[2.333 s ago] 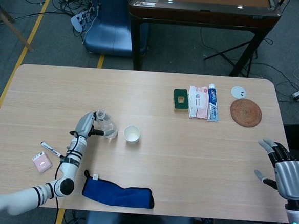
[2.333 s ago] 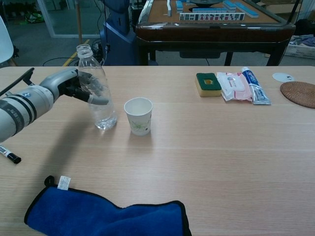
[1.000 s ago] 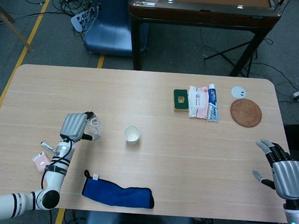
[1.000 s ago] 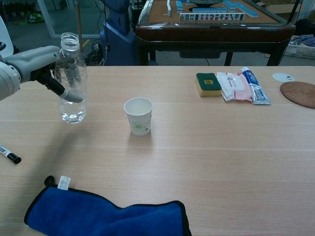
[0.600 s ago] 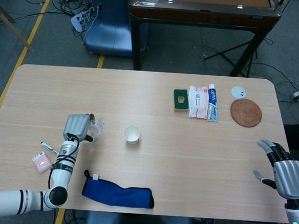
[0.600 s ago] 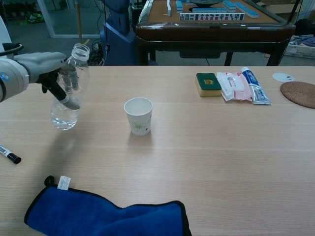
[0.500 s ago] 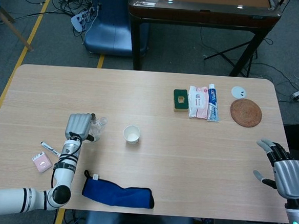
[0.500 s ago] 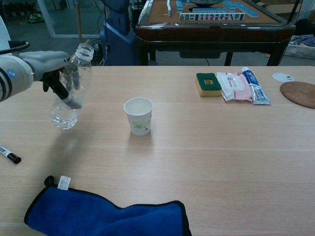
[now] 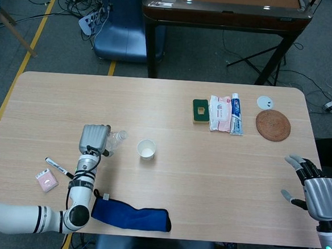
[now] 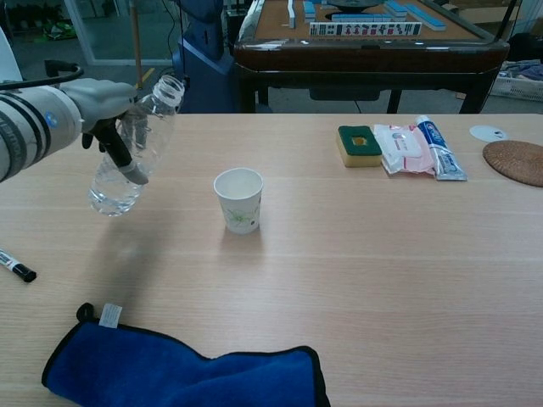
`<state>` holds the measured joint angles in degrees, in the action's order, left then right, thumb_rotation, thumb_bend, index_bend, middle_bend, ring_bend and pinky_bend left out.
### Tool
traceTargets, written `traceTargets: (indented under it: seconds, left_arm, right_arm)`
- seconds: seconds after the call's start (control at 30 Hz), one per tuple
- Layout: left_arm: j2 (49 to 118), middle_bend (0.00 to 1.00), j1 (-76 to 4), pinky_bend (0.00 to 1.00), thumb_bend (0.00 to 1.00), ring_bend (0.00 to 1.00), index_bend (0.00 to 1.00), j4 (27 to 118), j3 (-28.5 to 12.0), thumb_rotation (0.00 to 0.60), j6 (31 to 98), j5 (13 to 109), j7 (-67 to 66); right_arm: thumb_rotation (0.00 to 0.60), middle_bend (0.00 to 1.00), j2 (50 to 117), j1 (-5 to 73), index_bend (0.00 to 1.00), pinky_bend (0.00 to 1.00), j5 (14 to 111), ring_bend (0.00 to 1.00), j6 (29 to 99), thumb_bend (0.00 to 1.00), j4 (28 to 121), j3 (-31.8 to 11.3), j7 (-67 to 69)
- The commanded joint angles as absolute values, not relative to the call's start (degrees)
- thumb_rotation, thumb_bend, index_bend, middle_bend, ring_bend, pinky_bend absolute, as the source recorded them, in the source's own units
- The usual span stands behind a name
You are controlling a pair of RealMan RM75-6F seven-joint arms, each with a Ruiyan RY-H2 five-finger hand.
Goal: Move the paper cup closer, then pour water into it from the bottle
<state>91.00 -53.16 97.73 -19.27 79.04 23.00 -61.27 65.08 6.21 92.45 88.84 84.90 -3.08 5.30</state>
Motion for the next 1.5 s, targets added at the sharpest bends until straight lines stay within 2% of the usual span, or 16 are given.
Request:
traceTargets:
  seconds: [0.03, 0.73, 1.5]
  left_arm:
    - [91.52, 0.62, -54.34, 0.53, 0.07, 0.54, 0.65, 97.90, -19.54, 0.600, 80.13, 21.43, -63.16]
    - [94.77, 0.63, -60.04, 0.54, 0.06, 0.55, 0.66, 96.27, -20.83, 0.600, 85.05, 14.90, -72.08]
    - [99.27, 0.65, -65.84, 0.55, 0.06, 0.56, 0.68, 92.15, -21.89, 0.600, 87.98, 11.92, -80.38]
  right_arm:
    - [0.600, 0.20, 65.02, 6.22, 0.20, 0.46, 92.49, 0.19, 88.83, 0.04, 84.90, -3.05, 5.43]
    - [0.600, 0.20, 64.57, 6.19, 0.20, 0.46, 92.57, 0.19, 89.02, 0.04, 84.75, -3.01, 6.68]
    - [0.600, 0.20, 64.26, 6.40, 0.20, 0.46, 92.11, 0.19, 88.48, 0.04, 84.40, -3.08, 8.10]
